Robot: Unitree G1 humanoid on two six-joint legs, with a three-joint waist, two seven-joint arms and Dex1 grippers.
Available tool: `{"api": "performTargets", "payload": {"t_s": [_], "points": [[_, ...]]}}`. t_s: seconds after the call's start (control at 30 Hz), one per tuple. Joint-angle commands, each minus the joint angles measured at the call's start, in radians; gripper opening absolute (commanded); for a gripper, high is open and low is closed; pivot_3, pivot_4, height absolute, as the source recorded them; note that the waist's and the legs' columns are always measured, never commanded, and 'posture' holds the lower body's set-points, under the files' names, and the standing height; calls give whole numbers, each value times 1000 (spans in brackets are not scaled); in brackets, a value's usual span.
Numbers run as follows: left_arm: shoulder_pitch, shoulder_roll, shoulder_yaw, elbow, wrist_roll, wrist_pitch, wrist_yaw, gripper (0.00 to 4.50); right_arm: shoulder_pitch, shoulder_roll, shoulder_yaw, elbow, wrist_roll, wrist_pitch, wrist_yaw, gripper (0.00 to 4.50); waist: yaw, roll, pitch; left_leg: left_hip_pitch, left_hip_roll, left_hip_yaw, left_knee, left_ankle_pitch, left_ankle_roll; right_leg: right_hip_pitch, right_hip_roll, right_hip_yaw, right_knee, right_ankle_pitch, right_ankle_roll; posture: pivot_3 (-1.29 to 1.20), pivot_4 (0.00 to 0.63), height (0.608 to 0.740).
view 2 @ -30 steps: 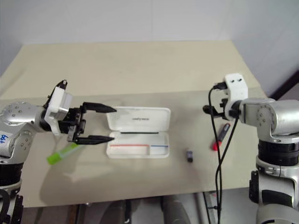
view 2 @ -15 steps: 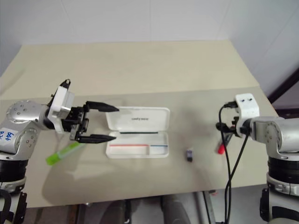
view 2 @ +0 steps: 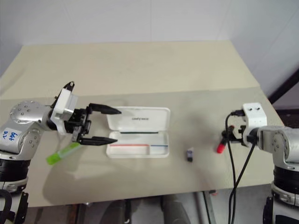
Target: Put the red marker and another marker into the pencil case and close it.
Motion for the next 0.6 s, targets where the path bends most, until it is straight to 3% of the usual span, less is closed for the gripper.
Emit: {"api": "performTargets", "payload": {"t_s": [0.03,0.1,0.2,0.5,0.6], "points": [[-24,9,15,-9,1,-10,-4,4484,20,17,-50,-35,15,5,-20,4500,0,0,0,0,0,0,0,0,0,0,0,0,0,0,0,0,150,740],[-24,11,16,-9,2,-11,-4,4484,34,35,-58,-48,41,5,-30,4500,-1,0,0,0,0,0,0,0,0,0,0,0,0,0,0,0,150,740],[-22,14,18,-7,4,-13,-5,4500,54,61,-62,-73,88,5,-56,3873,-1,0,0,0,0,0,0,0,0,0,0,0,1,0,0,0,150,740],[-17,17,23,-9,6,-15,-2,4500,45,65,-63,-61,168,5,-127,747,0,0,0,0,0,0,1,0,0,1,0,0,1,0,1,0,150,740],[-17,17,23,-9,6,-15,-2,4500,23,44,-54,-30,163,5,-123,595,-2,0,0,0,0,0,1,0,0,1,0,1,1,1,1,0,150,740]]}}
